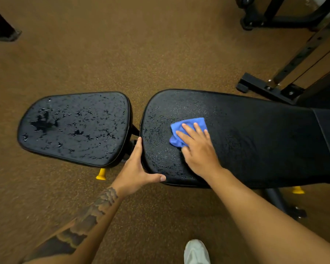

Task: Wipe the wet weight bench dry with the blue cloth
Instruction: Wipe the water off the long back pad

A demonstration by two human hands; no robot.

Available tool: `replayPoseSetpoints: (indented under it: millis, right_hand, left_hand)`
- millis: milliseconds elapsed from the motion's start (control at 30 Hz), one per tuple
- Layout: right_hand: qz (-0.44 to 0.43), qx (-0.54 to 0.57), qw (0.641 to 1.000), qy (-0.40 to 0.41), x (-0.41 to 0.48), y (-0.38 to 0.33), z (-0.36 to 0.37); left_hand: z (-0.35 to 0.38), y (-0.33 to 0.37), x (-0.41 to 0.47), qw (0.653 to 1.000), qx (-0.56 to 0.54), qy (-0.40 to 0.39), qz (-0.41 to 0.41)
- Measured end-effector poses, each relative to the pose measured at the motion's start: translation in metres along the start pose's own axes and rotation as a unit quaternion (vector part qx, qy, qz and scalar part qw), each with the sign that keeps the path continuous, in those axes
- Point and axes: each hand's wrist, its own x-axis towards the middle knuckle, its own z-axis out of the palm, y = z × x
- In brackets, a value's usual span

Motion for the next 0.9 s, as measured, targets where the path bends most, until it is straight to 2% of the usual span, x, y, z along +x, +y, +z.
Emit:
replayPoseSetpoints:
  millis: [100, 200, 300, 367, 433, 500, 567, 733, 833, 900]
  right_hand:
    - [-0.006, 0.002, 1.0, -0.004, 0.006, -0.034, 0.015]
    - [-0.097, -0.002, 0.995, -0.03, -0.042, -0.04, 0.02]
    - [-0.153, -0.019, 0.987, -0.044, -0.095, -0.01, 0.014]
    - [-0.144, -0.014, 0.989, -0.015, -0.106, 0.012, 0.007]
    - [-0.097, 0.005, 0.995, 0.01, -0.1, 0.016, 0.005]
    - [-0.033, 0.013, 0.999, 0.023, -0.084, -0.002, 0.008]
    - [-0.008, 0.018, 1.0, 0.023, -0.07, -0.028, 0.017]
    - [-0.095, -0.013, 0.995, 0.016, -0.081, -0.047, 0.032]
    - [-0.131, -0.038, 0.991, 0.015, -0.113, -0.008, 0.025]
    - [-0.104, -0.039, 0.993, 0.033, -0.133, 0.028, 0.013]
  left_hand:
    - [-0.002, -0.002, -0.002, 1.0, -0.012, -0.005, -0.019]
    - [-0.004, -0.005, -0.001, 0.998, -0.039, -0.007, -0.049]
    - [-0.005, -0.009, 0.002, 0.997, -0.042, -0.01, -0.064]
    - [-0.005, -0.009, 0.003, 0.997, -0.037, -0.008, -0.069]
    - [-0.003, -0.009, 0.003, 0.996, -0.041, -0.004, -0.073]
    - [0.0, -0.01, 0.004, 0.996, -0.044, 0.008, -0.072]
    - [0.002, -0.008, 0.003, 0.997, -0.035, 0.026, -0.071]
    - [0.008, -0.002, 0.004, 0.995, -0.038, 0.065, -0.072]
    - [0.009, -0.001, 0.006, 0.995, -0.023, 0.076, -0.067]
    - [0.008, -0.002, 0.006, 0.995, -0.016, 0.07, -0.071]
